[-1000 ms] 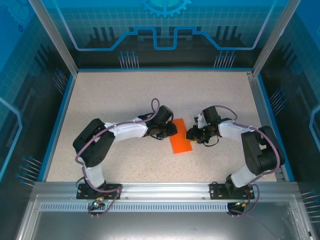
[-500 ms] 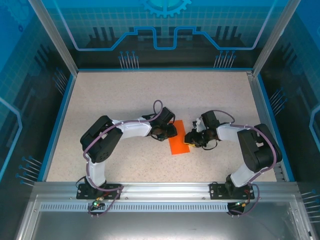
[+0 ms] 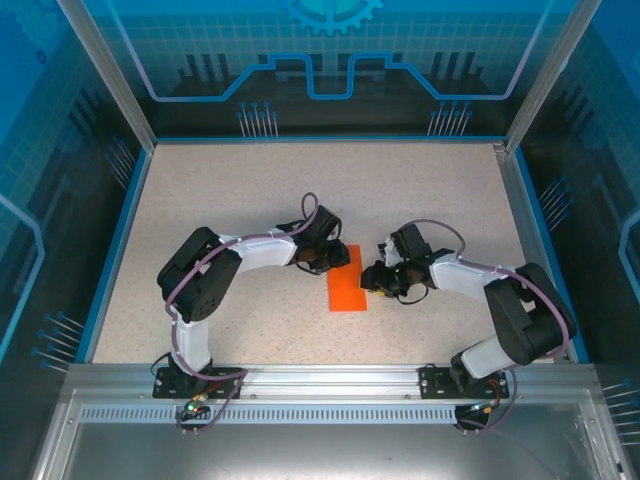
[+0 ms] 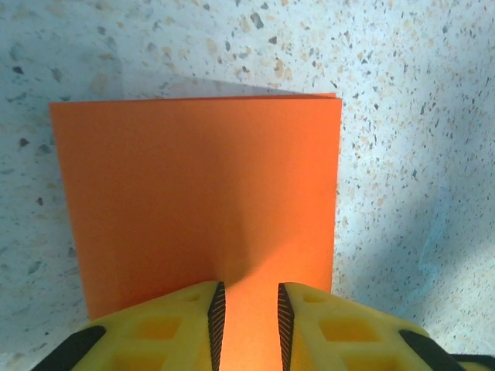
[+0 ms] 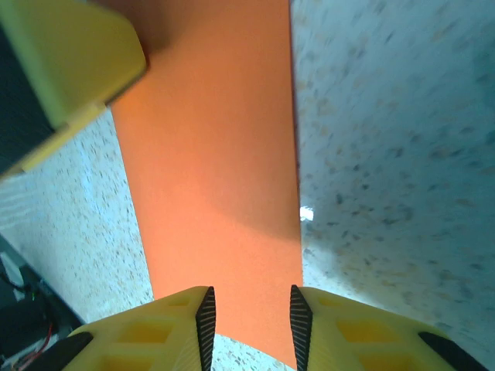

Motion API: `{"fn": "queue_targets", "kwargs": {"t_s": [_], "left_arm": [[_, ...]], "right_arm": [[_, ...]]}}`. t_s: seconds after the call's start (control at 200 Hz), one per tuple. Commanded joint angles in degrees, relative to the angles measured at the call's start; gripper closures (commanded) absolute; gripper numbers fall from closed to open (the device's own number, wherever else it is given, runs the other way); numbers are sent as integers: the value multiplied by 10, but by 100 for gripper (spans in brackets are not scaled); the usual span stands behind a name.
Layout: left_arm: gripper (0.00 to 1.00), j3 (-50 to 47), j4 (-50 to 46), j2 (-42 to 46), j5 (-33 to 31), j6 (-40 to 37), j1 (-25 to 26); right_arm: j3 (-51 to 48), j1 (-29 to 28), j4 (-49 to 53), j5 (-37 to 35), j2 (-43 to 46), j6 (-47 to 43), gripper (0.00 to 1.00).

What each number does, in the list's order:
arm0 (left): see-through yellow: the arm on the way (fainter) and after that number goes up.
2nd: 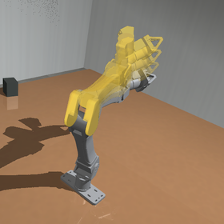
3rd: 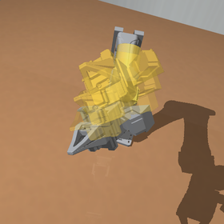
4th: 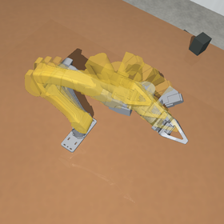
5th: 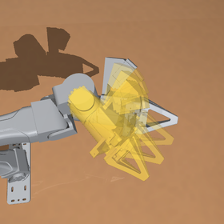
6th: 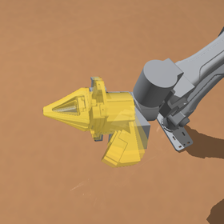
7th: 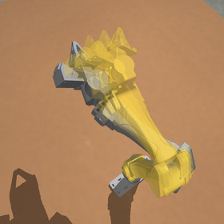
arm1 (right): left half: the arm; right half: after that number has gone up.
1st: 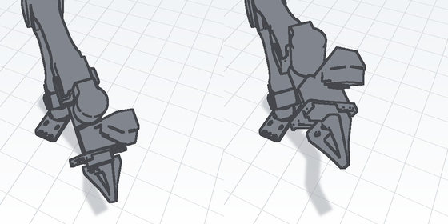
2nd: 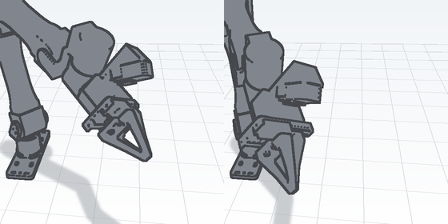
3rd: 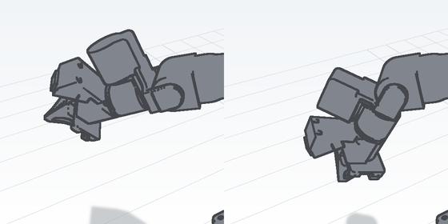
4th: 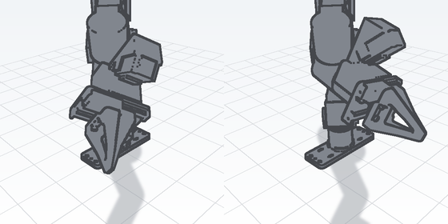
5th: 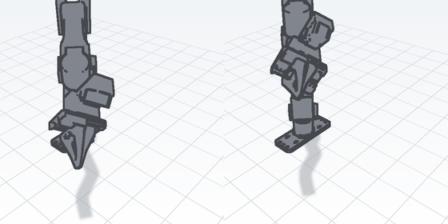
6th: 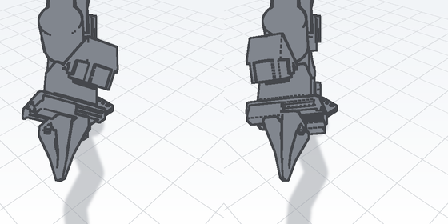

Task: Fold a paper plane with a square sheet of paper (pick it up from the middle)
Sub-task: Turn over the paper at the center of the table, then third fold the triangle at the center of the table.

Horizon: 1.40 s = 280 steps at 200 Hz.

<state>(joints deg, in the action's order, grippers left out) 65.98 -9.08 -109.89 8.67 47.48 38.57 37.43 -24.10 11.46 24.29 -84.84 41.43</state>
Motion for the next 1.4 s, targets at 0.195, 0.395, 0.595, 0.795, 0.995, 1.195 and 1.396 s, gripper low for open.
{"fn": "queue_targets", "kwargs": {"t_s": [0.195,0.395,0.595,0.795,0.995,1.195,1.396], "left_arm": [[76,-36,0,77,32,-23,2],[75,-72,0,96,26,-4,4],[77,-59,-14,74,21,-7,4],[77,-43,-47,63,-24,-14,2],[79,-33,-44,49,-30,-23,3],[81,-36,-49,44,-38,-24,3],[81,-37,-64,40,-42,-38,3]], "right_arm": [[48,60,32,50,-19,-59,61],[52,56,20,59,-44,-58,58],[54,38,17,60,-56,-59,52],[59,30,22,46,-57,-57,51],[65,24,20,48,-64,-57,50],[70,19,13,51,-75,-52,49],[75,14,6,45,-91,-43,49]]}}
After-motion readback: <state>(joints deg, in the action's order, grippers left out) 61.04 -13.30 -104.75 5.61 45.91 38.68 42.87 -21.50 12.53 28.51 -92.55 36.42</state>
